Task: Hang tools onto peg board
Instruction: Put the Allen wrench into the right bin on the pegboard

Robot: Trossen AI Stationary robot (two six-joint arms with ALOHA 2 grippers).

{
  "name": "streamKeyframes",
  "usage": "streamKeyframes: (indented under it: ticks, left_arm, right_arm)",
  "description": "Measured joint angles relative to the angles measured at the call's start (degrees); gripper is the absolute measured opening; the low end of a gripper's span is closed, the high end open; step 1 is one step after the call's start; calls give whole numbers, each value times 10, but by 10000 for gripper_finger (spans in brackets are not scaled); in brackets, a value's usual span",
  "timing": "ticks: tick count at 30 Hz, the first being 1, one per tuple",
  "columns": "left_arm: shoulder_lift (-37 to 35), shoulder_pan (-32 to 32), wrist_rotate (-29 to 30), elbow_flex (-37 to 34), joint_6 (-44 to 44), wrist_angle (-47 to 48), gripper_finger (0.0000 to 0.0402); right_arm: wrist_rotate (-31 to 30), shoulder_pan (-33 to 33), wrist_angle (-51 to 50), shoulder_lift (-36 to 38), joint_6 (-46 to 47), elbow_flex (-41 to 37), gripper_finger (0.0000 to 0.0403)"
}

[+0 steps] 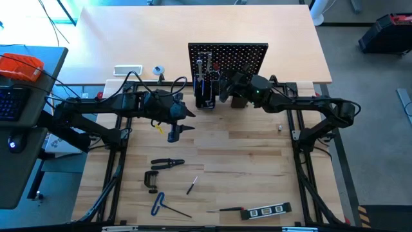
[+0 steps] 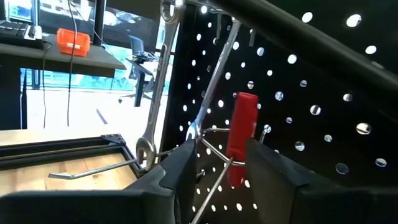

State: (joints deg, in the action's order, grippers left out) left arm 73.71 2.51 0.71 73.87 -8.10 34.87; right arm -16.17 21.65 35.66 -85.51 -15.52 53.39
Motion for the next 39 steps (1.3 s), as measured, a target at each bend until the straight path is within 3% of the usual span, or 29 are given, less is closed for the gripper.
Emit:
streamKeyframes:
  ticks: [20, 32, 39]
  left_arm:
    - [0, -4, 0, 0, 0, 16, 222]
    - [0, -4, 0, 0, 0, 29, 222]
    - [0, -4, 0, 0, 0, 29, 222]
  right_arm:
    - [-31, -30, 19, 2, -42, 0, 131]
    - [-60, -65, 18, 42, -75, 0, 131]
    - [-76, -51, -70, 45, -24, 0, 131]
